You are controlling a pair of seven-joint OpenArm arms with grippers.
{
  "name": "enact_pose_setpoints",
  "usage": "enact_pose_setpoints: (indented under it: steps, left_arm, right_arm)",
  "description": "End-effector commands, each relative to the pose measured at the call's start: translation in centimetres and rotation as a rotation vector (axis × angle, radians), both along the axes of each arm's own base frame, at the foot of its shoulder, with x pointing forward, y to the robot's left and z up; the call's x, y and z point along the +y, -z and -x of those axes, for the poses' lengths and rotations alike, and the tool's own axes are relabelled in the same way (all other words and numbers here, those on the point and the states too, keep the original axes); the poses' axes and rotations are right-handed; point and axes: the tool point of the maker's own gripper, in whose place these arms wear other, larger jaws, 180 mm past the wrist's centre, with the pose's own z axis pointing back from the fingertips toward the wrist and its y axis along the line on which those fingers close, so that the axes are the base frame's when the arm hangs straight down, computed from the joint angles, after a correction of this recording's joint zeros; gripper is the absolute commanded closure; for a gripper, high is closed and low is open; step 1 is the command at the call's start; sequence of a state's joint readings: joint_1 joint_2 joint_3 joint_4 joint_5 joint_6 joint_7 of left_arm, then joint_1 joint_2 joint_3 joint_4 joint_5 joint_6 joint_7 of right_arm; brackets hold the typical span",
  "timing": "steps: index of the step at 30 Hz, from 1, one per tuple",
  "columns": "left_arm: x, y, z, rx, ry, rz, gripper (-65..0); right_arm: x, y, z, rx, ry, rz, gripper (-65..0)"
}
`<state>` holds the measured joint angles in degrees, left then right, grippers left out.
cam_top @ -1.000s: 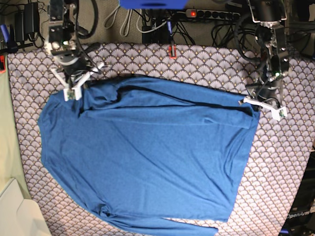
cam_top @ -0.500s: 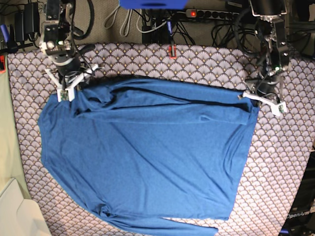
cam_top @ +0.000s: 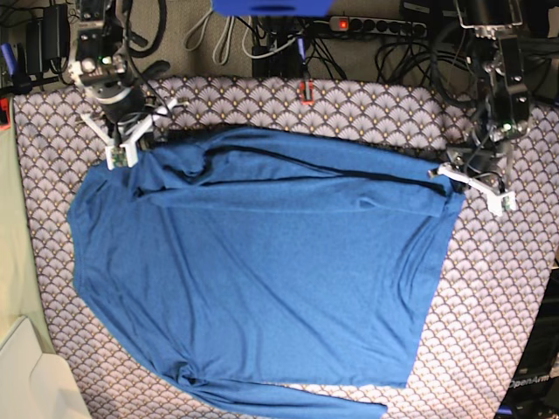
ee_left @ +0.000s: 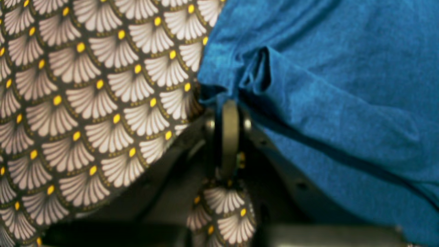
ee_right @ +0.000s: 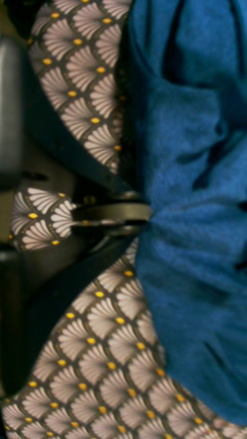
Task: Fold the T-shirt properly
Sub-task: 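Pull the shoulder edge toward the robot with both grippers, flattening the shirt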
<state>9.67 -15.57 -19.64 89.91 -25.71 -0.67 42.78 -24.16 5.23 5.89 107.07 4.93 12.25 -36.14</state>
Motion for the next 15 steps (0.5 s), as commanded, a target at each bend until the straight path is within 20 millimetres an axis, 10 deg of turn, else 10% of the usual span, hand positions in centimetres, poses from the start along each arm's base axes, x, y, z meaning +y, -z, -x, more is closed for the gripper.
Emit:
enact_pose_setpoints:
  steps: [1,15]
  left_arm:
    - [0.4,-1.6,-0.9,-0.043,0.008,-0.023,-1.3]
    - [2.8,-0.8,2.3,0.029,-0.030,-0.051,-1.3]
  right_arm:
    - [0.0,-1.0,-0.4,-0.039,-0.012,0.006,0.0]
    - [-1.3,-0.7,0.8,-0.013,0.006,0.027,0.0]
